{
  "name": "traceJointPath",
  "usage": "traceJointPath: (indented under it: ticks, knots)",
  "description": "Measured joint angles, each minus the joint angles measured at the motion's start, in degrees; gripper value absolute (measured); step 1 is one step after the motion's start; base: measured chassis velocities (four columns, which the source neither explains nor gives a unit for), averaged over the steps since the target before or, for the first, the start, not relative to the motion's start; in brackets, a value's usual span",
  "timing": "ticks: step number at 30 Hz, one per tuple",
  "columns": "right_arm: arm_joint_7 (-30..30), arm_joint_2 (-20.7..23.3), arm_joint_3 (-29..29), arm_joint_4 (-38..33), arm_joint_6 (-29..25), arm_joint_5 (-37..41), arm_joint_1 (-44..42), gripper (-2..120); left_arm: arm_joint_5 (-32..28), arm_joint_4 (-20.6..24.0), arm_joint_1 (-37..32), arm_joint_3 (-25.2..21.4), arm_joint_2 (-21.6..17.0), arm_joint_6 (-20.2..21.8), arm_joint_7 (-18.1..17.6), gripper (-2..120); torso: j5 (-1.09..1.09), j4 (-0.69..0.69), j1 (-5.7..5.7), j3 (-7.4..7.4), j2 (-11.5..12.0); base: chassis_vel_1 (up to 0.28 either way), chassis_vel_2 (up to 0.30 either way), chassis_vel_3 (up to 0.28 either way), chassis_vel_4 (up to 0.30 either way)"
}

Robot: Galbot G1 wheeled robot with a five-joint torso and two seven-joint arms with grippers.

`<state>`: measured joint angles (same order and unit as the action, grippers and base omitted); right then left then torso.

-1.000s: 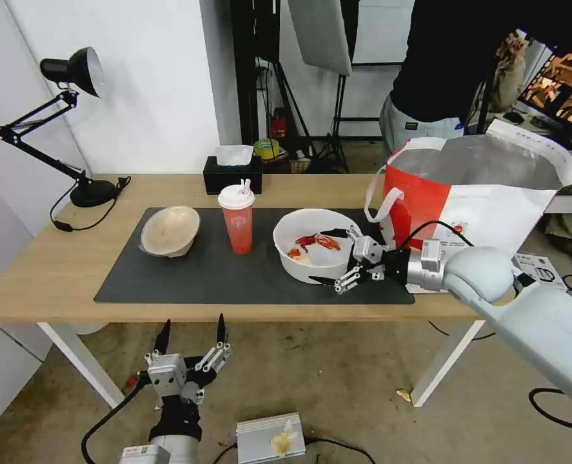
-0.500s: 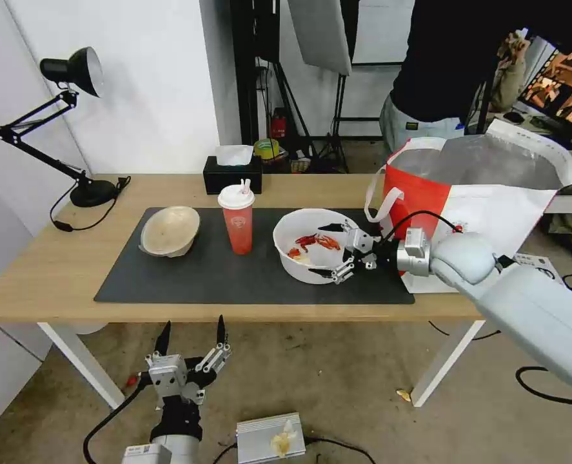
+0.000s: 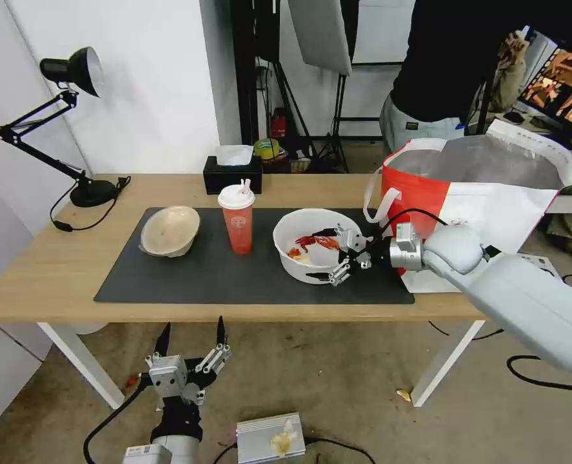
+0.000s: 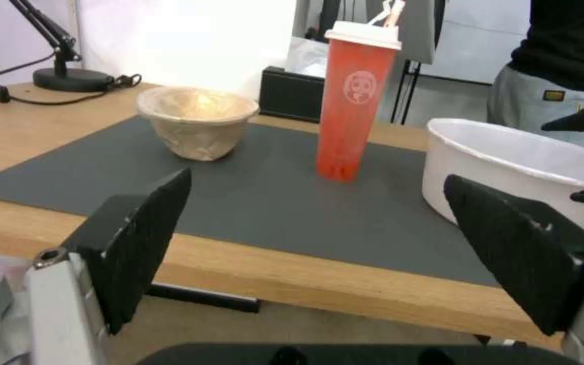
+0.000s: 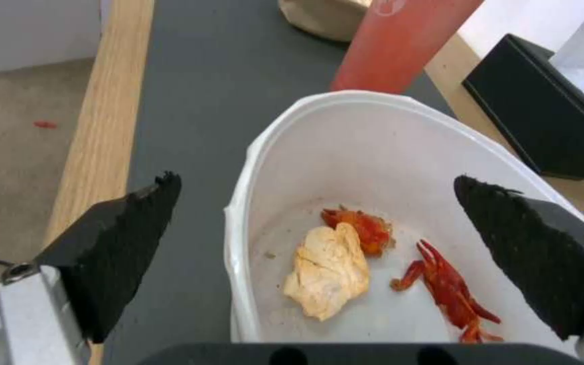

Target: Pick up the trash from the table and place it into the takeout bag.

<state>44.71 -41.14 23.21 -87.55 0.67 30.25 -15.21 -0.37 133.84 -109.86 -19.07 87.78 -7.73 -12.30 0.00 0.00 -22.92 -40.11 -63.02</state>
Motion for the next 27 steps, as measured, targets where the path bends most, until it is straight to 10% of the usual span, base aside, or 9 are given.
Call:
traceJointPath:
  ticks: [27]
  knots:
    - [13.4,-3.9,5.7,10.0,4.0,3.6,9.2,100,-0.5,-0.2,0.5,0.0,-0.3,0.3,-1.7,100,0.0,0.0,0.0,0.0,0.0,0.0,0.0,0.0,0.0]
